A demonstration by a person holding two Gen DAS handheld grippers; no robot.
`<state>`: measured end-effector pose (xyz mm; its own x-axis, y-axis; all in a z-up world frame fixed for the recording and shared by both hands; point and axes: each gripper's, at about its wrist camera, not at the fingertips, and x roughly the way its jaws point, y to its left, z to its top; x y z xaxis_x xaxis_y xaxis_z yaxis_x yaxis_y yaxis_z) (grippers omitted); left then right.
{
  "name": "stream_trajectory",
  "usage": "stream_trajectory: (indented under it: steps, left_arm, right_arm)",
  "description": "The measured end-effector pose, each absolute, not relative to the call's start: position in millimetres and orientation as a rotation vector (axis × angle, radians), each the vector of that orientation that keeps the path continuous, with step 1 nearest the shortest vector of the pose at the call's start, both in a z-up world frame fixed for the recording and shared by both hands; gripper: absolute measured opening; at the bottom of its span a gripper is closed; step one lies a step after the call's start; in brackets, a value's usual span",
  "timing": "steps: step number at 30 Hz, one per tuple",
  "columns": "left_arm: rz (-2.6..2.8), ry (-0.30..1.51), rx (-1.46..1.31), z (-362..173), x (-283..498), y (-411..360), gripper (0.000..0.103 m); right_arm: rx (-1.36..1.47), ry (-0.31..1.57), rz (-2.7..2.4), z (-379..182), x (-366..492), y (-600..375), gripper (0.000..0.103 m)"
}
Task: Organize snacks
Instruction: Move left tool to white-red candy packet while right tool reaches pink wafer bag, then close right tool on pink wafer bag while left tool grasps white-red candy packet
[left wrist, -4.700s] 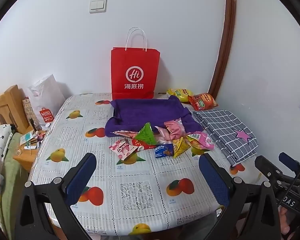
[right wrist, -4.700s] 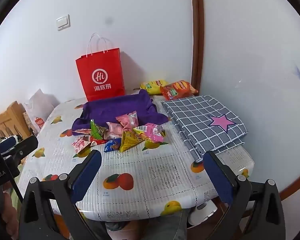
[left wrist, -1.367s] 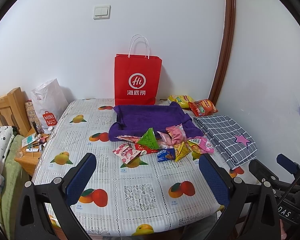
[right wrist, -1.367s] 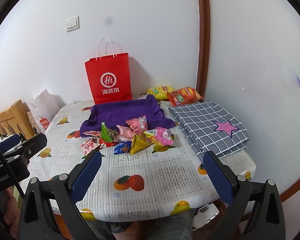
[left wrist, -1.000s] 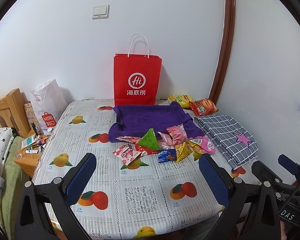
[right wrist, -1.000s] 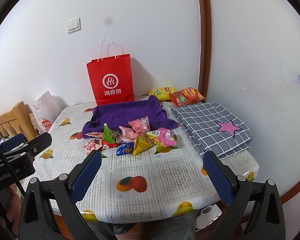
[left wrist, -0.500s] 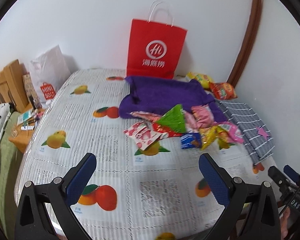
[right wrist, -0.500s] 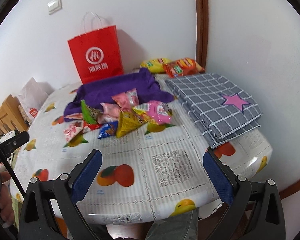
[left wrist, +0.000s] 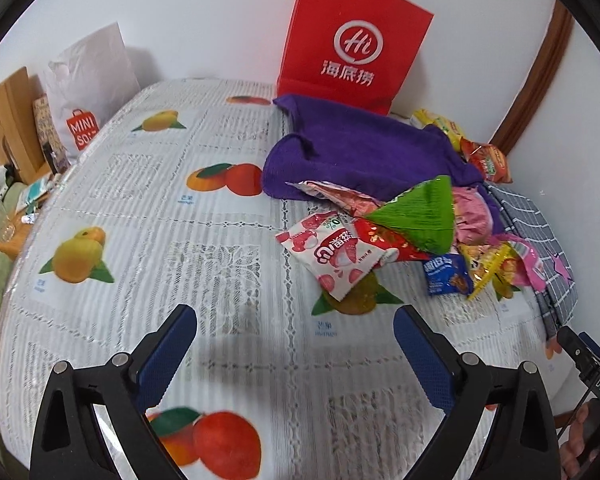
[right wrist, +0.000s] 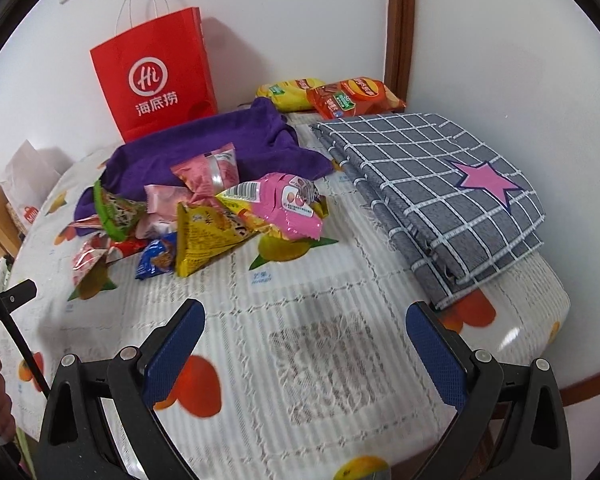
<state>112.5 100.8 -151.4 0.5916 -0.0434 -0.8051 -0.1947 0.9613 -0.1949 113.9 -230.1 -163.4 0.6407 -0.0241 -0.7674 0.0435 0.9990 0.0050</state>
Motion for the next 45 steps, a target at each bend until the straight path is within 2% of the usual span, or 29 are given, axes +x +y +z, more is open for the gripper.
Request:
stream_trajectory:
  steps: [16,32,34,36,37,43,45]
  left_arm:
    - [0.112,1.012,-0.400,-182.5,186.8,102.5,0.099]
    - [0.125,1.034,-0.391,-193.8,203.5,105.8,0.099]
    - [0.124,1.032,-0.394,-194.2,204.3,105.9,0.099]
    - [0.133,1.032,-0.401,-194.9,205.4,106.2,0.099]
    - [0.137,1.032,-0.402,-195.3,207.3,106.2,0.099]
    - [0.182,1.047,-0.326,-199.1,214.2,93.0,0.098]
    - [0.182,1.031,-0.292,-198.9,212.5,89.3,0.092]
  right_arm:
    - [-0.041,0.844,-0.007,-167.3,197.5,-240.5,0.100]
    - [-0.144,0.882,0.075,-204.2,245.4,-213.9,0.100]
    - [-0.133,0.891,0.083,-206.2,248.7,-213.9,0.098]
    - [-0.125,0.896,0.092,-208.5,249.9,-212.4,0.086]
    - [-0.119,0.897,0.100,-209.3,249.5,-212.0,0.083]
    - [-0.126,0.877,0.095,-208.1,239.4,-210.1,0.080]
    - [-0.123,0.878,0.096,-207.4,236.5,-210.9,0.080]
